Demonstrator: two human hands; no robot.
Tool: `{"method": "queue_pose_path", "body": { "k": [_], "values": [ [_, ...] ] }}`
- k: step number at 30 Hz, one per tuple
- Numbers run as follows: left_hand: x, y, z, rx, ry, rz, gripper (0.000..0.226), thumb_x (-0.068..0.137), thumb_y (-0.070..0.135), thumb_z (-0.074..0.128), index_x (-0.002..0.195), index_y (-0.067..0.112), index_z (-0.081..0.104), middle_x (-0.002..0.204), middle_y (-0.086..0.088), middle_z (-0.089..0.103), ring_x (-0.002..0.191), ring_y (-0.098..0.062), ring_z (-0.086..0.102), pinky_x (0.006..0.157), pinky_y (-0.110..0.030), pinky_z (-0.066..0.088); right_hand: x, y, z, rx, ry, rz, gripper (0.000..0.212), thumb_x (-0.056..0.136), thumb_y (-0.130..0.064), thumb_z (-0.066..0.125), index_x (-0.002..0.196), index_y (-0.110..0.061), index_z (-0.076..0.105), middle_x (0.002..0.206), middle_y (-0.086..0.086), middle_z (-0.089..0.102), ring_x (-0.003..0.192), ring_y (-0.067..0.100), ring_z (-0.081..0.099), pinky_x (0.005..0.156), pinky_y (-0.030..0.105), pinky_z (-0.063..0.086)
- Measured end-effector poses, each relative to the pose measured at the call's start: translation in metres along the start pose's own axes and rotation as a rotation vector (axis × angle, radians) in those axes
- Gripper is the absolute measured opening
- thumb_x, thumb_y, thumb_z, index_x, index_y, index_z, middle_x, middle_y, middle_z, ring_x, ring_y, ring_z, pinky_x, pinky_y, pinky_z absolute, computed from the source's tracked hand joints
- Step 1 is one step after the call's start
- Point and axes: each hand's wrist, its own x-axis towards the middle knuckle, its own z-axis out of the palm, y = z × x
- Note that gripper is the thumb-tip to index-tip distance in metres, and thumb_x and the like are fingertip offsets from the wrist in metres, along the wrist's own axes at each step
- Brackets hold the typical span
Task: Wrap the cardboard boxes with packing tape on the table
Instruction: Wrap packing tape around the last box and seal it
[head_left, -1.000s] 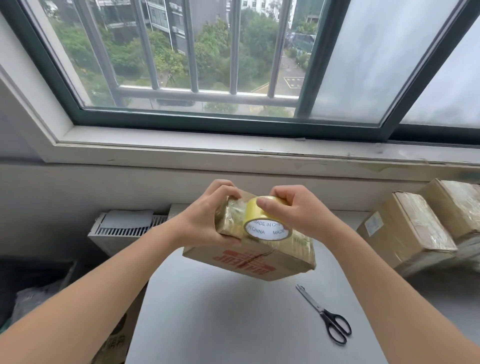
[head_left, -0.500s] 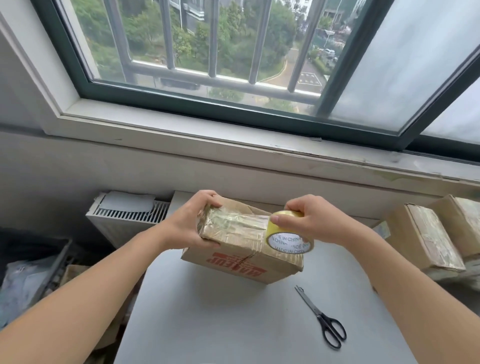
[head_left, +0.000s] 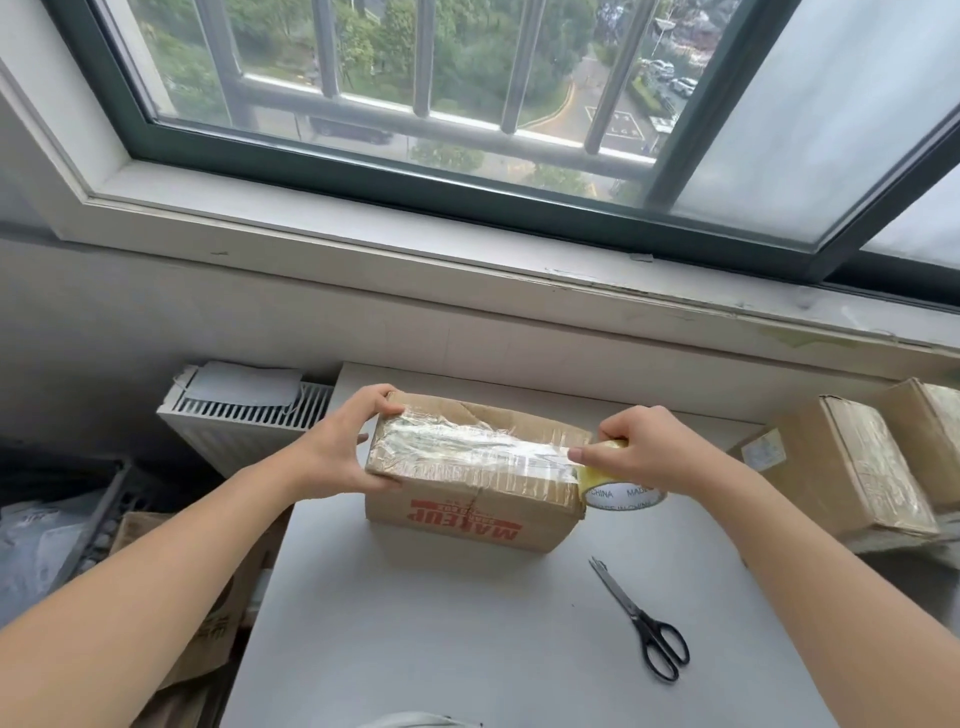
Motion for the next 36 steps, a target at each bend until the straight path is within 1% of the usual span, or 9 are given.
{"method": "queue_pose_path", "body": {
  "k": [4, 11, 16, 19, 23, 27, 30, 34, 36],
  "values": [
    [0.001, -0.002, -0.002, 0.017, -0.007, 0.015, 0.086, 0.066, 0.038, 0.095, 0.133, 0.043, 0.042, 0.152, 0.029, 0.029, 0.143, -0.006, 0.039, 0.122, -0.047, 0.034, -0.003, 0.0, 0.001, -0.1, -0.031, 0.016, 0.061, 0.082, -0.071, 0.067, 0.061, -0.015, 0.055, 0.053, -0.004, 0.051, 0.048, 0.012, 0.055, 0.05, 0.025, 0.041],
    [0.002, -0.003, -0.002, 0.028, -0.011, 0.019, 0.085, 0.065, 0.04, 0.096, 0.132, 0.047, 0.043, 0.154, 0.029, 0.03, 0.144, -0.009, 0.041, 0.123, -0.048, 0.032, -0.003, 0.009, 0.007, -0.108, -0.034, 0.023, 0.066, 0.082, -0.074, 0.064, 0.057, -0.017, 0.042, 0.052, -0.003, 0.042, 0.051, 0.015, 0.043, 0.054, 0.031, 0.03],
    [-0.001, -0.001, 0.0, 0.029, -0.015, 0.027, 0.083, 0.067, 0.032, 0.096, 0.13, 0.049, 0.044, 0.151, 0.035, 0.03, 0.143, -0.005, 0.041, 0.123, -0.042, 0.032, -0.007, 0.004, 0.004, -0.238, 0.028, -0.005, 0.066, 0.083, -0.077, 0.06, 0.053, -0.02, 0.043, 0.05, -0.004, 0.045, 0.052, 0.015, 0.045, 0.053, 0.031, 0.033],
    [-0.002, -0.001, 0.001, 0.008, -0.016, 0.021, 0.082, 0.067, 0.031, 0.096, 0.129, 0.05, 0.045, 0.149, 0.037, 0.031, 0.142, -0.004, 0.041, 0.123, -0.042, 0.031, -0.01, 0.012, 0.0, -0.143, 0.022, -0.019, 0.068, 0.082, -0.076, 0.062, 0.058, -0.015, 0.044, 0.052, -0.002, 0.042, 0.051, 0.016, 0.041, 0.054, 0.032, 0.031],
    [0.0, 0.0, 0.001, -0.003, -0.025, 0.003, 0.084, 0.067, 0.032, 0.096, 0.13, 0.052, 0.045, 0.151, 0.037, 0.03, 0.142, -0.003, 0.042, 0.124, -0.042, 0.031, -0.017, 0.044, 0.002, 0.148, -0.026, -0.016, 0.061, 0.086, -0.063, 0.068, 0.056, -0.017, 0.042, 0.052, -0.007, 0.036, 0.05, 0.012, 0.037, 0.053, 0.027, 0.03],
    [0.001, -0.001, 0.0, -0.005, -0.04, -0.004, 0.088, 0.065, 0.038, 0.096, 0.137, 0.046, 0.045, 0.157, 0.027, 0.032, 0.144, -0.007, 0.042, 0.125, -0.047, 0.029, -0.021, 0.066, 0.021, -0.036, 0.006, 0.029, 0.061, 0.085, -0.063, 0.07, 0.053, -0.017, 0.045, 0.051, -0.004, 0.039, 0.054, 0.014, 0.039, 0.056, 0.034, 0.028],
    [0.0, 0.002, -0.002, 0.017, -0.06, -0.033, 0.09, 0.067, 0.032, 0.096, 0.138, 0.047, 0.044, 0.156, 0.031, 0.029, 0.144, -0.001, 0.039, 0.126, -0.04, 0.027, -0.021, 0.065, 0.023, -0.012, 0.076, 0.029, 0.061, 0.085, -0.061, 0.071, 0.054, -0.016, 0.043, 0.054, 0.001, 0.039, 0.054, 0.016, 0.038, 0.057, 0.035, 0.026],
    [-0.002, 0.011, -0.007, 0.138, -0.117, -0.079, 0.095, 0.067, 0.051, 0.091, 0.143, 0.05, 0.034, 0.158, 0.041, 0.017, 0.147, -0.001, 0.03, 0.124, -0.036, 0.026, -0.023, 0.067, 0.012, -0.019, 0.124, 0.032, 0.062, 0.082, -0.066, 0.07, 0.056, -0.015, 0.045, 0.052, -0.001, 0.039, 0.052, 0.016, 0.038, 0.055, 0.034, 0.027],
    [-0.004, 0.016, -0.008, 0.141, -0.152, -0.107, 0.092, 0.07, 0.067, 0.08, 0.146, 0.051, 0.03, 0.157, 0.045, 0.012, 0.149, -0.002, 0.025, 0.123, -0.038, 0.024, -0.023, 0.068, 0.009, -0.036, 0.132, 0.036, 0.062, 0.081, -0.067, 0.069, 0.056, -0.015, 0.046, 0.052, -0.002, 0.04, 0.052, 0.015, 0.04, 0.054, 0.033, 0.028]
  ]
}}
